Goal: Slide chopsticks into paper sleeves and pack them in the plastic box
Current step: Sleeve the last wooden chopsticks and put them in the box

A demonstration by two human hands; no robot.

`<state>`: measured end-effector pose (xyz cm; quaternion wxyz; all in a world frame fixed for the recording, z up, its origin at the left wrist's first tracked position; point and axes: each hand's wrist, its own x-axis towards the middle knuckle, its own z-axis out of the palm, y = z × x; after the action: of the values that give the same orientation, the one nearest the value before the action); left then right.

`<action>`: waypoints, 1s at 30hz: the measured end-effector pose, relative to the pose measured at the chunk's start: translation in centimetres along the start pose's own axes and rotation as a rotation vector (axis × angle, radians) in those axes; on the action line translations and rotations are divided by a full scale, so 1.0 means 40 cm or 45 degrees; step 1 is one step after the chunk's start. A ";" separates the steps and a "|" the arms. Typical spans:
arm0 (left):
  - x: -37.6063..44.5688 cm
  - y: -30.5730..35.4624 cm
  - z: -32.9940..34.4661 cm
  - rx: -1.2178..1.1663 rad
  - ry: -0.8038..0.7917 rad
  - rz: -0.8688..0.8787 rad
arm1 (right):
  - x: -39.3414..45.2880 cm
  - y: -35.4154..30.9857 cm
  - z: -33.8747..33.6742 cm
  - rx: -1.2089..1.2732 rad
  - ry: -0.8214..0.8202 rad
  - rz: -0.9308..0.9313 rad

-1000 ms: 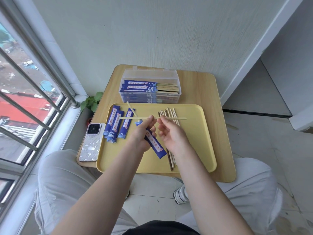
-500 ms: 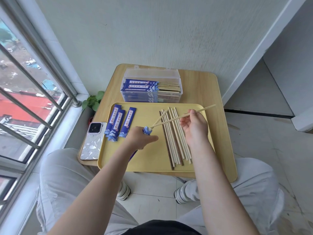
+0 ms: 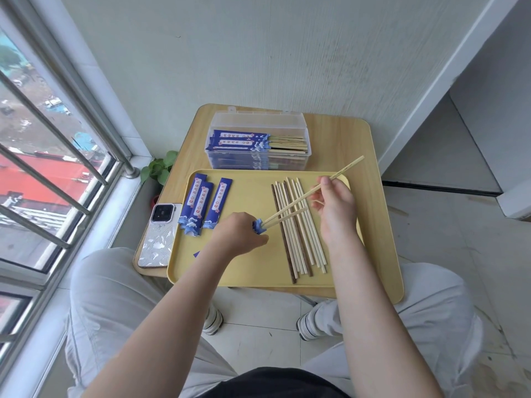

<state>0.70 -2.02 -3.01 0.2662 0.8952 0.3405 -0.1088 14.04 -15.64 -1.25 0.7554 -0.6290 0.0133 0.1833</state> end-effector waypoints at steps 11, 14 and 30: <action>0.015 0.039 -0.003 -0.165 -0.001 -0.051 | -0.040 0.008 0.034 -0.616 -0.271 0.039; 0.018 0.031 -0.003 -0.173 -0.024 -0.067 | -0.038 0.001 0.031 -0.629 -0.216 -0.051; 0.079 0.051 -0.073 0.145 0.310 0.240 | 0.031 -0.021 0.050 -0.052 -0.071 0.163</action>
<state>4.44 0.04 -0.94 0.1807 0.9434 0.2781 0.0068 15.02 -13.54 -0.36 0.7292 -0.6368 0.0286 0.2491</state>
